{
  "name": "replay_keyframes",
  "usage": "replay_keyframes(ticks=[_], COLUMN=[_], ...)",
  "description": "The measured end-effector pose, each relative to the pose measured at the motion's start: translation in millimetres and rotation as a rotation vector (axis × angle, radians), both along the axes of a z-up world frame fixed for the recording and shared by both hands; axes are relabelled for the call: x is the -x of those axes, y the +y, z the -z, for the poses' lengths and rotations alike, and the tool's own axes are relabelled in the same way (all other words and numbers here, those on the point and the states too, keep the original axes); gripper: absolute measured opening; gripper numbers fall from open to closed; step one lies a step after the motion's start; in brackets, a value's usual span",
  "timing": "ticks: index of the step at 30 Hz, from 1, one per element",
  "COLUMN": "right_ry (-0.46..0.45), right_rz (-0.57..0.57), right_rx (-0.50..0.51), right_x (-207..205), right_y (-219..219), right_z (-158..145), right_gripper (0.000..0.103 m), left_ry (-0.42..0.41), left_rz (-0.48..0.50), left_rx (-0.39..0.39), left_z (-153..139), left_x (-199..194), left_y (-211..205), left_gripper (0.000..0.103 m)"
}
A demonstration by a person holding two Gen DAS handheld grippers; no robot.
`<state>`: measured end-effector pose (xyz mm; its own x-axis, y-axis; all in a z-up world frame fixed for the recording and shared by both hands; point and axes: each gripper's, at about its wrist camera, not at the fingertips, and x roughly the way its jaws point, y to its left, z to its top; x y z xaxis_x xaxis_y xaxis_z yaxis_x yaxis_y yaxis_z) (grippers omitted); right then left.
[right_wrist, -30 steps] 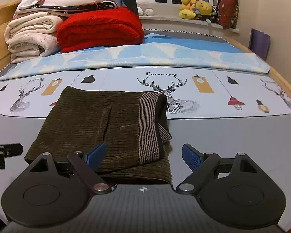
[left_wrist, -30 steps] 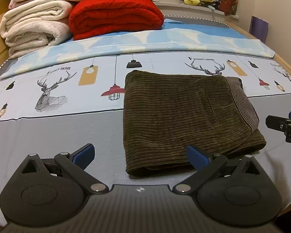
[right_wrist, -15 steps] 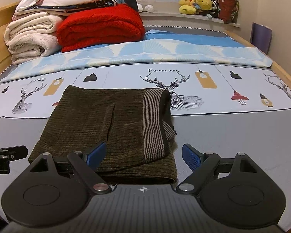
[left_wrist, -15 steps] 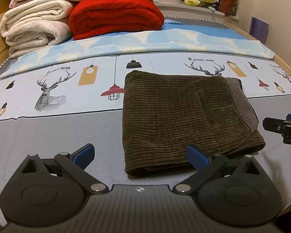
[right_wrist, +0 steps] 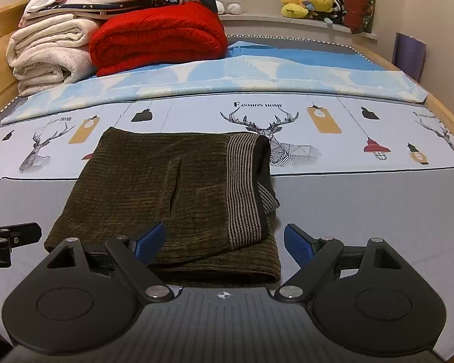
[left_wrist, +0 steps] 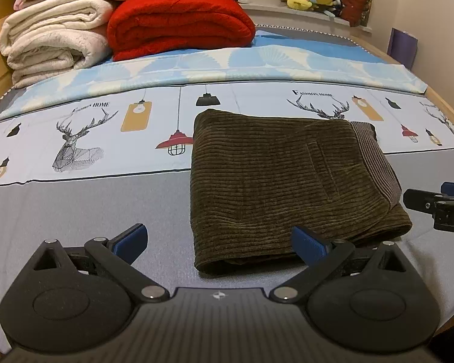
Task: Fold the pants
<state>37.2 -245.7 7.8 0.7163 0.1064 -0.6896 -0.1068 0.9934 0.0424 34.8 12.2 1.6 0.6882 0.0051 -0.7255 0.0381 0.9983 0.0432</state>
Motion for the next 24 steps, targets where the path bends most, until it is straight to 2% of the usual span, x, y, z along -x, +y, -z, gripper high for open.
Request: replay_keyframes(ticks=[24], right_ry=[0.010], right_rz=[0.000], right_rx=[0.003], right_x=[-1.7], right_y=[-1.0], right_z=[1.7], right_gripper=[0.087], left_ry=[-0.009], left_rz=[0.043], left_rx=[-0.010], left_z=[0.4], left_x=[0.1], left_y=[-6.3], left_gripper=[0.102])
